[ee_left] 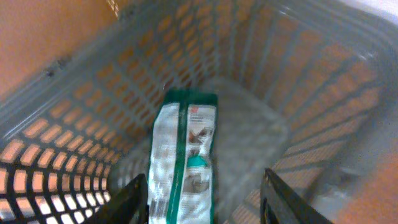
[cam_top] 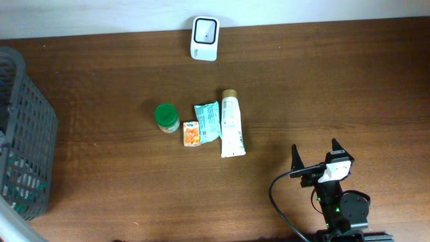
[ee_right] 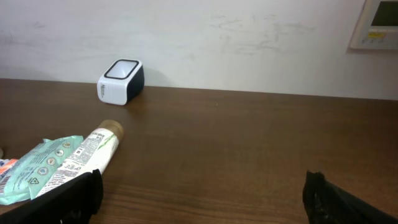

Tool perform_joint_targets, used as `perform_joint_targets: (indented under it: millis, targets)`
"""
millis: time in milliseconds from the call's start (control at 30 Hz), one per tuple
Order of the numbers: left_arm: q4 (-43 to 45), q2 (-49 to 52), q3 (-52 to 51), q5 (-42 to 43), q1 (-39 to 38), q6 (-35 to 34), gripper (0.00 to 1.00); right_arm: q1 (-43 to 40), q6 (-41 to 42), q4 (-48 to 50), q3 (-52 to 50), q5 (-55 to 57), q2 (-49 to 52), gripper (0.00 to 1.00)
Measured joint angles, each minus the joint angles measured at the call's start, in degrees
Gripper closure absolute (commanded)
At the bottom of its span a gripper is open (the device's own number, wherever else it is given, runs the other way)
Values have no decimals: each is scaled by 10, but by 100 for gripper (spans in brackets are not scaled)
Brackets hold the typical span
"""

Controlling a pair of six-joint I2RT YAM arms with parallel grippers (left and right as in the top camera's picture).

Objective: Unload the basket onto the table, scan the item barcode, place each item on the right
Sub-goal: 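Reach the left gripper into the basket and grasp the 3M gloves pack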

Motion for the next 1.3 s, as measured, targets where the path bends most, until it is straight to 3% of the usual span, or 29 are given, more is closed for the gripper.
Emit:
perform_joint_targets:
  millis: [167, 567, 1300]
  targets:
    - [-25, 66, -1, -3, 31, -14, 30, 0, 0, 0, 0, 0, 0, 2]
    - [-46, 210, -3, -3, 54, 1, 28, 0, 0, 0, 0, 0, 0, 2]
    - [-8, 375, -38, -18, 54, 36, 39, 0, 0, 0, 0, 0, 0, 2]
